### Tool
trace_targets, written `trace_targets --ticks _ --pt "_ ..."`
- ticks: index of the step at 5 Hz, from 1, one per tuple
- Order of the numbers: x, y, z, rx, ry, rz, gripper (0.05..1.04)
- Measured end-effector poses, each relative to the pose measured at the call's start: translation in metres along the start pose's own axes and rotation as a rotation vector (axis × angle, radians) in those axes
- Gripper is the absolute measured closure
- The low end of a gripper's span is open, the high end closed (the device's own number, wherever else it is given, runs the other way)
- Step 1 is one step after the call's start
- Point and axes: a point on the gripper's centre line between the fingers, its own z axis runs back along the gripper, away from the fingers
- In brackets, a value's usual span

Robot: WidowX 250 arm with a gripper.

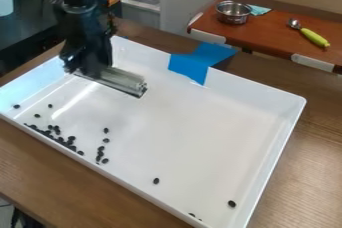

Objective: Sweep into pile

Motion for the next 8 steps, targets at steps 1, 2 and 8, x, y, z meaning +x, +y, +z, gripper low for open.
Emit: trace_targets --ticks 1,2,8 --pt "0.004 0.003 -0.016 0.040 -0.040 0.001 0.732" --pt "0.010 0.015 -0.029 0.066 -0.097 -0.009 0.732" --pt "-0.020 0.088 -0.023 0.122 -0.024 -0.108 0.733"
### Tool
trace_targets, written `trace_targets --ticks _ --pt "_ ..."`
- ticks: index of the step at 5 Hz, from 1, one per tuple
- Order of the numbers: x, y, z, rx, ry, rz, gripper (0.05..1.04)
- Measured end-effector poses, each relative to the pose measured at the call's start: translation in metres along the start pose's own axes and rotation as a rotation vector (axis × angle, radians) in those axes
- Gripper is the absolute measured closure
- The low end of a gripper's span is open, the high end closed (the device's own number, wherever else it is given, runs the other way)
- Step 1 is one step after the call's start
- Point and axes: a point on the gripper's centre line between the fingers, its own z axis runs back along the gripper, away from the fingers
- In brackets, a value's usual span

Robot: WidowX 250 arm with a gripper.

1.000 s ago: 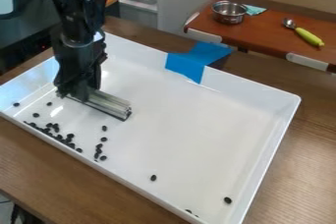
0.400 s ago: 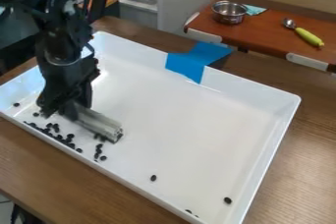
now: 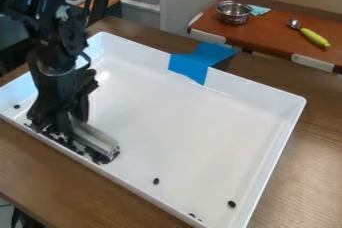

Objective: Sweep into pile

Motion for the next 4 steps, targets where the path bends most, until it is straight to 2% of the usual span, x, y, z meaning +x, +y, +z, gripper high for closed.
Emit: trace_targets --ticks 1,2,3,4 --pt "-0.009 -0.006 0.005 0.004 0.031 -0.018 0.733" --pt "-0.013 -0.043 0.026 -0.066 0.067 -0.005 0.733" --pt "-0.022 -0.076 0.039 -0.092 0.106 0.000 0.733" --pt "-0.037 -0.103 0.050 -0.124 0.123 -0.033 0.733"
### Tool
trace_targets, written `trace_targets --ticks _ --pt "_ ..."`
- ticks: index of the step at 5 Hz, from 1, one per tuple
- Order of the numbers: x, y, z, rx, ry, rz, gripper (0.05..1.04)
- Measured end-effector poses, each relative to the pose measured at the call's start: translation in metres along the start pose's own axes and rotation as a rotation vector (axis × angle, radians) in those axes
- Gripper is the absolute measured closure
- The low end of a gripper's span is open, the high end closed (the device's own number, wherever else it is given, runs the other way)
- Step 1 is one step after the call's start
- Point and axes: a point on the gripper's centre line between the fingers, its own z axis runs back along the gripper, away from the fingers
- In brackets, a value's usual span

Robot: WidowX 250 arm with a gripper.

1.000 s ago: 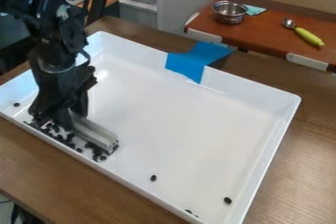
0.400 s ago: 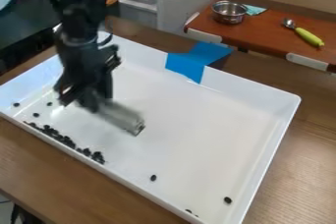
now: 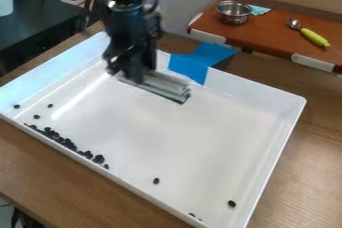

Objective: Sweep into pile

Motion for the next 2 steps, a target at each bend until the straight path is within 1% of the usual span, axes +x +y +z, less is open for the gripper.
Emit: trace_targets --ticks 1,2 --pt "-0.024 -0.017 -0.013 0.012 0.004 -0.092 0.733" --pt "-0.055 -0.026 -0.028 0.009 -0.011 -0.235 0.733"
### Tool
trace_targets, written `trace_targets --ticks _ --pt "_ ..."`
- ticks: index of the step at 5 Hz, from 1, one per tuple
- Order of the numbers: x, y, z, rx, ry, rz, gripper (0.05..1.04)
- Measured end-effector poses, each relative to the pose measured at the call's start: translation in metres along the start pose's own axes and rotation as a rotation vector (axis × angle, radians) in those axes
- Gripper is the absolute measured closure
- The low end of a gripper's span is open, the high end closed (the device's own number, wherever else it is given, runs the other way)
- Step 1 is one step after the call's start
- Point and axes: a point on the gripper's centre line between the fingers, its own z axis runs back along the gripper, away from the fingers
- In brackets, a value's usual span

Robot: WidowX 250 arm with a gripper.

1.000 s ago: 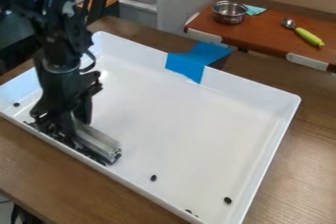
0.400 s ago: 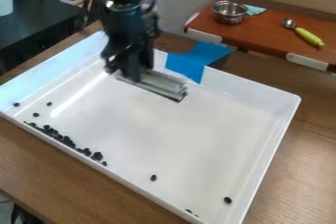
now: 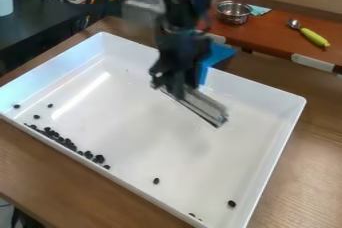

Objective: Sweep into pile

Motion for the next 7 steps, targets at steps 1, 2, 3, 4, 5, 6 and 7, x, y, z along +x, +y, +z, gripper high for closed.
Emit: trace_targets --ticks 1,2,3,4,5,6,7 --pt "-0.027 -0.011 -0.008 -0.016 -0.003 -0.102 0.733" --pt "-0.050 -0.016 -0.009 -0.031 -0.005 -0.175 0.733" --pt "-0.064 -0.016 -0.012 -0.038 -0.005 -0.221 0.733" --pt "-0.078 -0.012 -0.016 -0.036 -0.015 -0.283 0.733" --pt "-0.086 -0.002 -0.022 -0.024 -0.010 -0.317 0.733" --pt "-0.094 0.010 -0.019 -0.026 -0.005 -0.349 0.733" --pt "-0.101 0.025 -0.015 -0.020 0.001 -0.387 0.733"
